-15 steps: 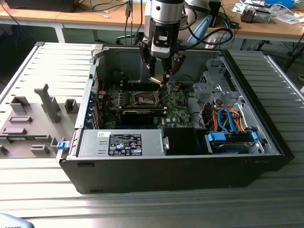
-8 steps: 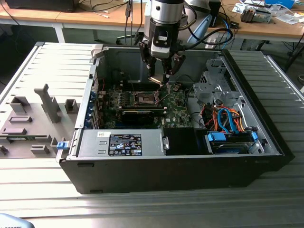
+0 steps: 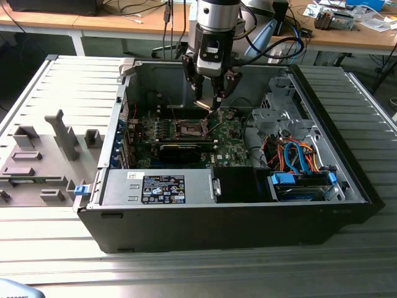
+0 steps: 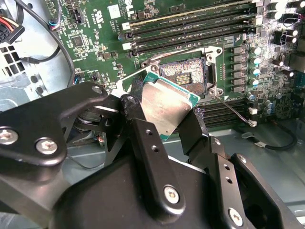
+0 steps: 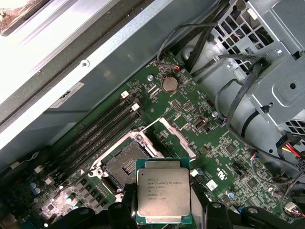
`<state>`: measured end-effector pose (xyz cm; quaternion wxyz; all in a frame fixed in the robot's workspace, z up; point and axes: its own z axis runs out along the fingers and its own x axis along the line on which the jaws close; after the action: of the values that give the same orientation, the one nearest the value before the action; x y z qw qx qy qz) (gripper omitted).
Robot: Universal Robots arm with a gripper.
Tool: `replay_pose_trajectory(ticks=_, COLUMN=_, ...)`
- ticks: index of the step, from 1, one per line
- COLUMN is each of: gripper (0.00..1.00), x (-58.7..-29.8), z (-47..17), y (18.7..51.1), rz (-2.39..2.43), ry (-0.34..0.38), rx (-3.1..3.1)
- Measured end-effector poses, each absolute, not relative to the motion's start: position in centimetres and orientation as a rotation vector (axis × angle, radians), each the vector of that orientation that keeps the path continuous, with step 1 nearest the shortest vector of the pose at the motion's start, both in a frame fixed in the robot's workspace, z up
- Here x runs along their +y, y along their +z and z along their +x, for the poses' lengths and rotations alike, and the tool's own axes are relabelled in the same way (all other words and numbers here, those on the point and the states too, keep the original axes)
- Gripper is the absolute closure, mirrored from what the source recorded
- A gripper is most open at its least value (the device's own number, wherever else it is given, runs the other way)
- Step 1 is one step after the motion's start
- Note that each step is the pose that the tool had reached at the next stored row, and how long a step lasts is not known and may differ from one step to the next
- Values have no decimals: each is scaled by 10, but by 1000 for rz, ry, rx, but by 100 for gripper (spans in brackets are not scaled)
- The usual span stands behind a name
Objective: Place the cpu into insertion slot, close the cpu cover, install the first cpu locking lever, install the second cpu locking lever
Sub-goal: 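Place the cpu into insertion slot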
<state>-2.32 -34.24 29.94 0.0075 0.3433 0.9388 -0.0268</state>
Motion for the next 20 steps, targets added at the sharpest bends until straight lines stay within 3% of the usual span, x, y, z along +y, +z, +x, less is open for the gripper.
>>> replay_pose_trajectory(ticks=20, gripper=45, x=-342, z=-23, y=298, rz=1114, ry=-84, rx=2921)
